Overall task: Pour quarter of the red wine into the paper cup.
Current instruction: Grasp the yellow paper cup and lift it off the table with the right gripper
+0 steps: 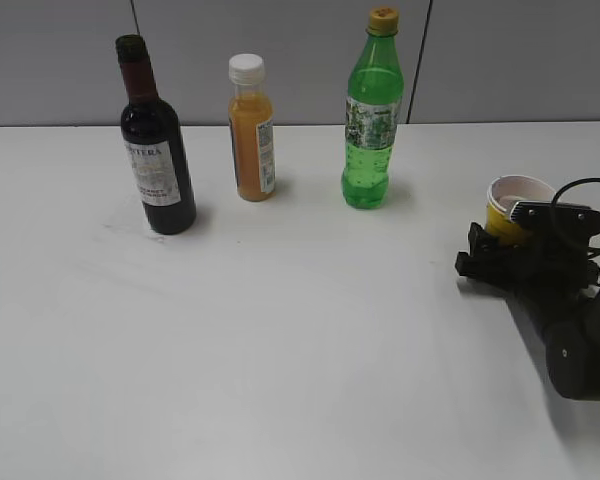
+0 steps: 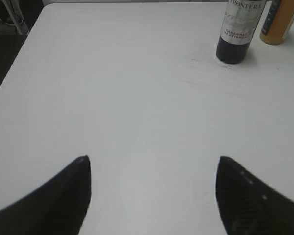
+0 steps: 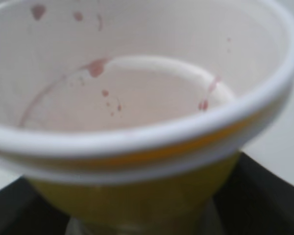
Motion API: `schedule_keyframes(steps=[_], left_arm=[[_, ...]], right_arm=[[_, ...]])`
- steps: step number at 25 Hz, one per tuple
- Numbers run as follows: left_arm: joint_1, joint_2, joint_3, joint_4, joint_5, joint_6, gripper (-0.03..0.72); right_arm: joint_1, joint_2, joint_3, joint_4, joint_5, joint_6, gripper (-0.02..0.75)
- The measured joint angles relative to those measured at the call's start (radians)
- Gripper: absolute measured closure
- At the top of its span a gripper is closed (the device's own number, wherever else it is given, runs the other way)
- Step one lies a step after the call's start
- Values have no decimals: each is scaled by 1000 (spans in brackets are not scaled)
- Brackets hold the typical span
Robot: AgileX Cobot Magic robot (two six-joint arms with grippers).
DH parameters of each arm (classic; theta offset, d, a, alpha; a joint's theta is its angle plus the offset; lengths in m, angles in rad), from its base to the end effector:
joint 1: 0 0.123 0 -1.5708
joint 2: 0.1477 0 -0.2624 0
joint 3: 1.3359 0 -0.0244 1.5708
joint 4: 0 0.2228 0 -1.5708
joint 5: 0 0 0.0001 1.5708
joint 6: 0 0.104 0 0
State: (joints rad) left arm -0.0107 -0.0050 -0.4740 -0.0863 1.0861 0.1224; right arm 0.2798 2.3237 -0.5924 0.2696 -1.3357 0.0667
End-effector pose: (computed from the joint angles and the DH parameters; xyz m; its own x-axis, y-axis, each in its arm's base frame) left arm 0.0051 -0.0080 0.2490 -0.4875 0.0870 -0.8688 0.1173 0.9925 0.0336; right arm 0.3045 0.0595 0.0306 -0.3009 0.0448 -0.9526 0.0092 0.9990 0.0441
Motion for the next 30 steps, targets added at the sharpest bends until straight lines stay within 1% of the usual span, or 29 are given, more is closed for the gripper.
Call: schedule_keyframes(steps=[16, 24, 27, 30], left_arm=[[0, 0, 0, 0, -1, 0, 105], [0, 0, 0, 0, 0, 0, 105], [0, 0, 0, 0, 0, 0, 105], [0, 0, 0, 0, 0, 0, 105]], right_arm=[[0, 35, -59, 25, -16, -24, 153], [0, 38, -63, 26, -18, -25, 155], [0, 38, -63, 26, -18, -25, 176], [-1, 39, -63, 32, -19, -25, 220]])
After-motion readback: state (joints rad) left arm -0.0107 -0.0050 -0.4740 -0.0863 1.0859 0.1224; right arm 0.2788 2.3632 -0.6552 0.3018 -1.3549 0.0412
